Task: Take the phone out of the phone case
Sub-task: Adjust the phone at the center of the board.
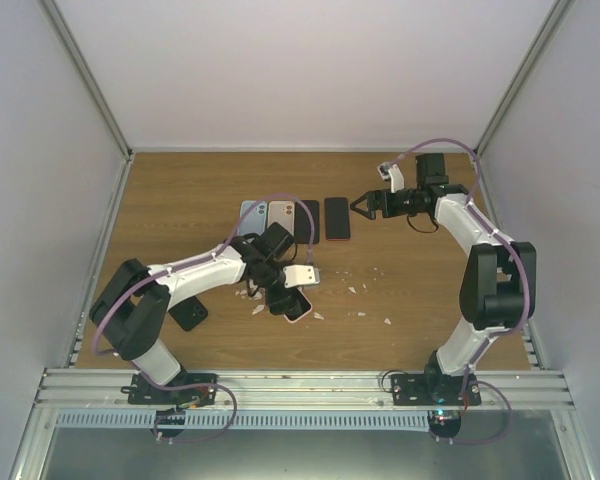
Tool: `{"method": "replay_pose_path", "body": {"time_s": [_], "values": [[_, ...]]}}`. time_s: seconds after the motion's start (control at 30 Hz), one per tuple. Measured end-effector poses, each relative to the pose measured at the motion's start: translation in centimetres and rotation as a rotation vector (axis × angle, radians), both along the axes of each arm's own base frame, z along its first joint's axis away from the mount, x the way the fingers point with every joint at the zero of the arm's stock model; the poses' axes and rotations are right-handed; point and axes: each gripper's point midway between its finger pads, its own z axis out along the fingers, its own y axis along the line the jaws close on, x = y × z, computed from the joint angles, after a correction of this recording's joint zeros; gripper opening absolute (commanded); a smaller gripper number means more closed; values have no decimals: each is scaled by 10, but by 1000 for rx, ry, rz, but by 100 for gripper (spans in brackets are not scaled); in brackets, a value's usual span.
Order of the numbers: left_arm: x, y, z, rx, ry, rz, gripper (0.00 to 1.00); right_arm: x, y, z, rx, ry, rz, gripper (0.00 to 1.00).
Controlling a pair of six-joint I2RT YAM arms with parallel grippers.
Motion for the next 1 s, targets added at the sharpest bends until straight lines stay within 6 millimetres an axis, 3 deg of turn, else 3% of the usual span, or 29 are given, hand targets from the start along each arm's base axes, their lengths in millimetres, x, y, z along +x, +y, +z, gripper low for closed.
{"method": "replay_pose_path", "body": {"time_s": [0.1,0.27,0.43,0.6,0.77,1.0], "values": [[4,-9,21,-61,-45,-71,99,-1,0,3,1,-10,3,100],[-2,-3,43,-79,-93,-217,99,-2,1,6,5,-19,9,100],[21,-17,57,-101,-78,-269,99,-3,1,6,6,-18,9,99],[38,-10,40,-58,-3,-276,99,-6,1,14,4,-44,15,100],[67,-5,17,-35,68,-246,99,-7,1,19,1,-65,21,99],[68,7,-11,4,151,-236,99,-9,1,17,-2,-65,24,100]]}}
